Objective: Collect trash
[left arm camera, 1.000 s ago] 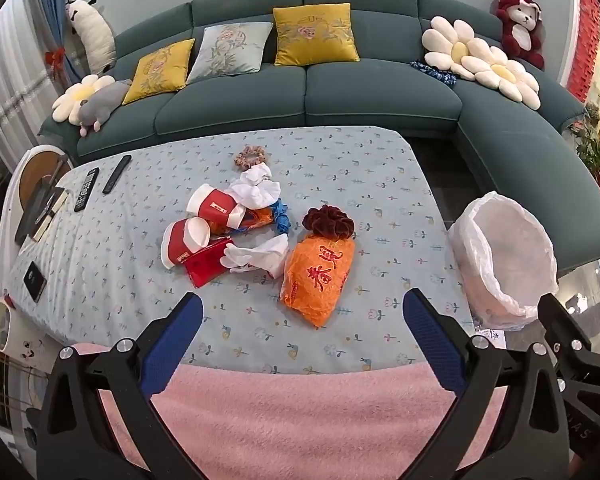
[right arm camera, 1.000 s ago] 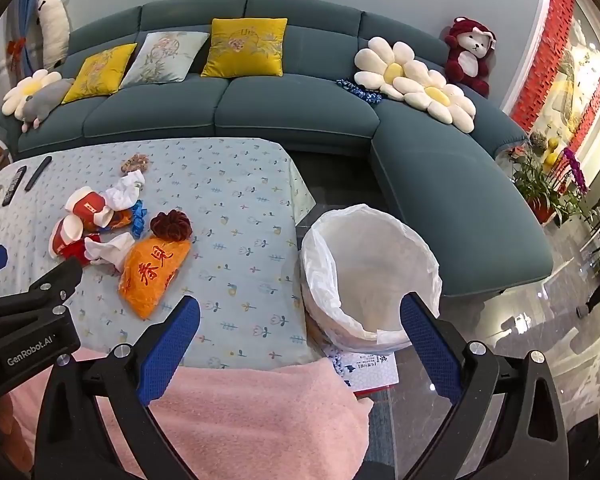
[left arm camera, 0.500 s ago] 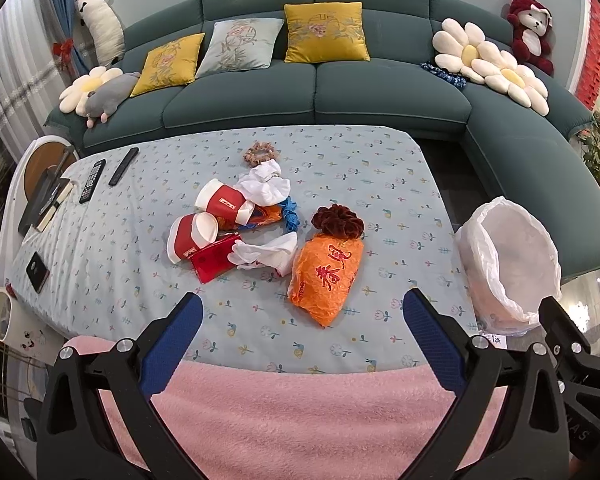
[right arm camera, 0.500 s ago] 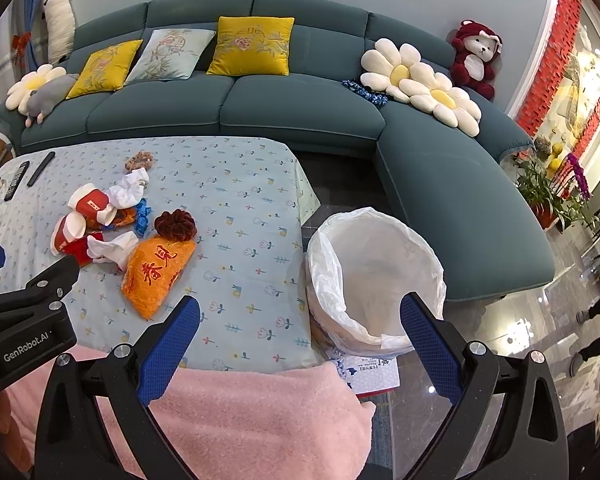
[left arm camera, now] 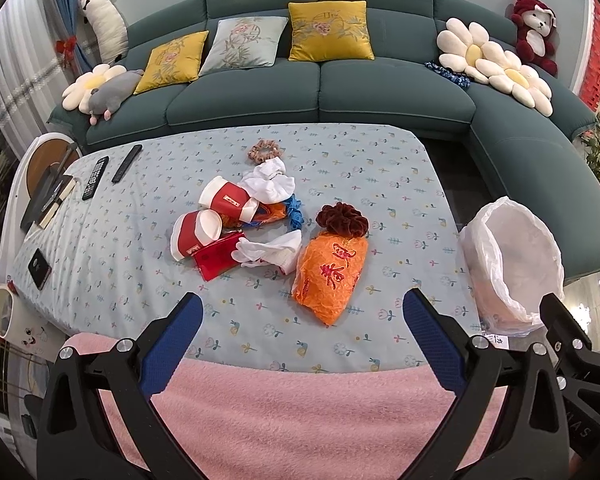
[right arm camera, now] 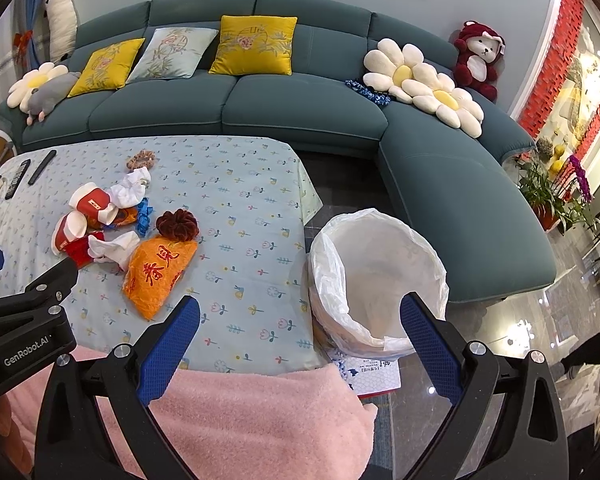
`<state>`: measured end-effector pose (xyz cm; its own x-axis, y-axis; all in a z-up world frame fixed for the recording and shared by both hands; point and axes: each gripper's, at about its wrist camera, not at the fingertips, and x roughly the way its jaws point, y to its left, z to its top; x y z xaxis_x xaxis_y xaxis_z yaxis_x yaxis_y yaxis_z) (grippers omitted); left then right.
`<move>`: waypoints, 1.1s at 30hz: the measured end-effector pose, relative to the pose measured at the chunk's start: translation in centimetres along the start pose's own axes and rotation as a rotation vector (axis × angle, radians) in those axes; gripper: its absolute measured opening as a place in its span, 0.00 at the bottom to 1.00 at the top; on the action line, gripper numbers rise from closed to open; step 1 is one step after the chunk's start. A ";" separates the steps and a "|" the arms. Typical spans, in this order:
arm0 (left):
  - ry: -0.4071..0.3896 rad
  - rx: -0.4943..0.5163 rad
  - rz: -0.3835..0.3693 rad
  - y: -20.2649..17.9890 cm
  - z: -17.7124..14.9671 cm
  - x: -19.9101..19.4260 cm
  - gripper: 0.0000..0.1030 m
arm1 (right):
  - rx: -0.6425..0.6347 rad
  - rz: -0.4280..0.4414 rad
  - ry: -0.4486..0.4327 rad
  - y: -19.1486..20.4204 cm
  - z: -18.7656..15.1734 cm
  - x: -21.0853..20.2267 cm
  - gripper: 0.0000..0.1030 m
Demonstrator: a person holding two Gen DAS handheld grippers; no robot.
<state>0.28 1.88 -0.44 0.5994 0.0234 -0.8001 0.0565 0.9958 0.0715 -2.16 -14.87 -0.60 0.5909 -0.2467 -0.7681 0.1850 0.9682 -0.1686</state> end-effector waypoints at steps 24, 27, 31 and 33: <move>0.003 -0.005 0.002 0.2 -0.1 0.1 0.93 | 0.003 0.001 0.000 0.1 0.0 0.1 0.93; 0.002 -0.005 0.002 0.2 -0.1 0.1 0.93 | 0.003 0.001 0.000 0.1 0.0 0.1 0.93; 0.003 -0.005 0.002 0.2 -0.1 0.1 0.93 | 0.004 -0.001 0.000 0.2 0.0 0.2 0.93; 0.003 -0.005 0.003 0.2 -0.1 0.1 0.93 | 0.004 0.000 0.000 0.1 0.0 0.1 0.93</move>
<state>0.27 2.10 -0.54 0.5976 0.0264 -0.8014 0.0508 0.9962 0.0707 -2.04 -14.77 -0.71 0.5910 -0.2469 -0.7680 0.1880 0.9679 -0.1666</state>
